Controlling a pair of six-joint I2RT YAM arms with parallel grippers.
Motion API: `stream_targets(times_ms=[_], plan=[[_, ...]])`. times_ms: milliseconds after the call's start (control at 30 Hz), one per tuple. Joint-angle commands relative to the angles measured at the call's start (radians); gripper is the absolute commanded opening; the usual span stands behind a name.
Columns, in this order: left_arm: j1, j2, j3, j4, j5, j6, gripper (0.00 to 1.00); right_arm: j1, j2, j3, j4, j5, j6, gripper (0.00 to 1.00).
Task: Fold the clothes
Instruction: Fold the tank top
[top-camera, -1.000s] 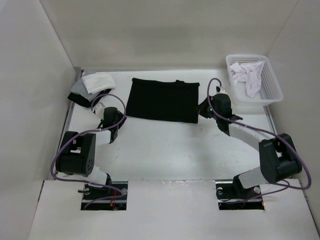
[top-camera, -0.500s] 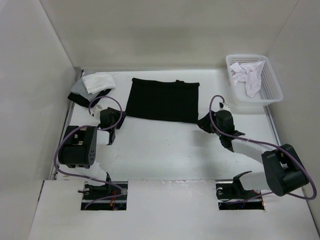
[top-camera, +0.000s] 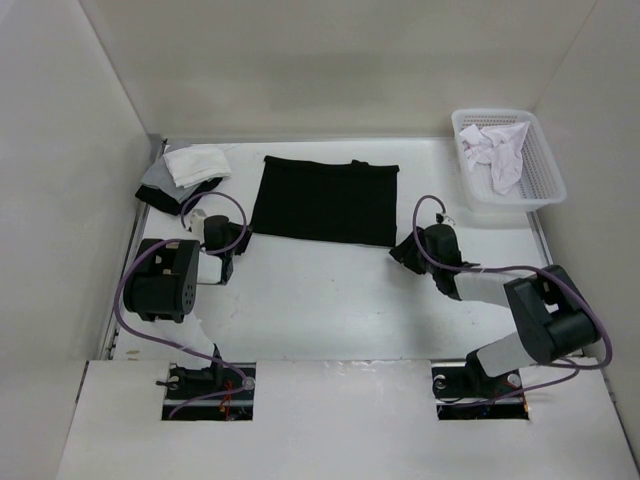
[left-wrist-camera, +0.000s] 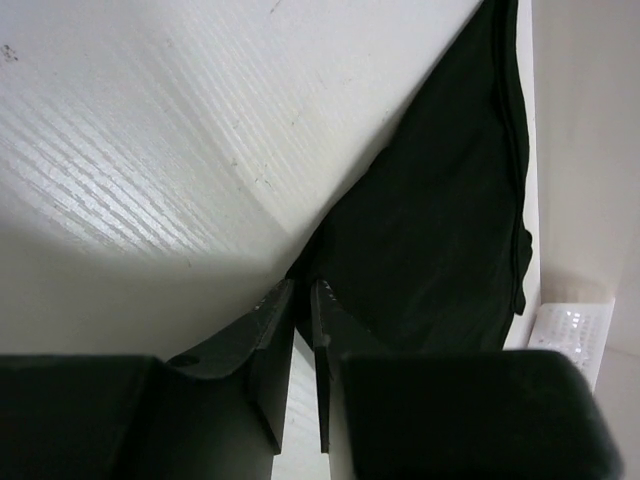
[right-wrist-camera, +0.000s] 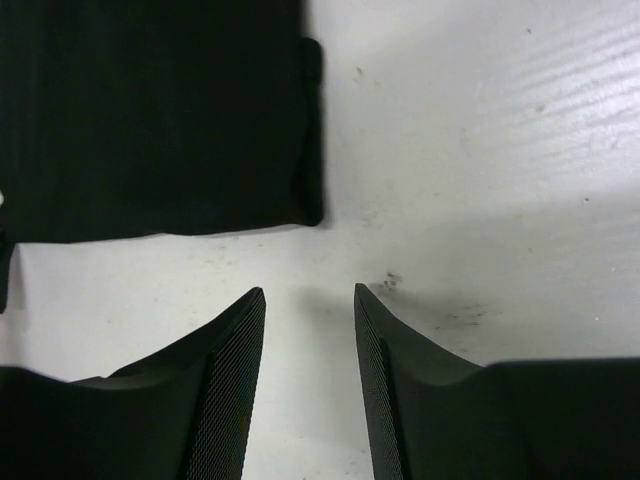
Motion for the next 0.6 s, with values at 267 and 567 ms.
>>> stream_targets(times_ms=[267,567], plan=[[-0.01,0.027,0.034,0.007,-0.022,0.005,0.06,-0.029,0.113,0.071,0.155,-0.04,0.082,0.46],[-0.01,0.016,0.031,0.007,-0.027,0.008,0.05,-0.061,0.217,0.122,0.18,-0.069,0.113,0.31]])
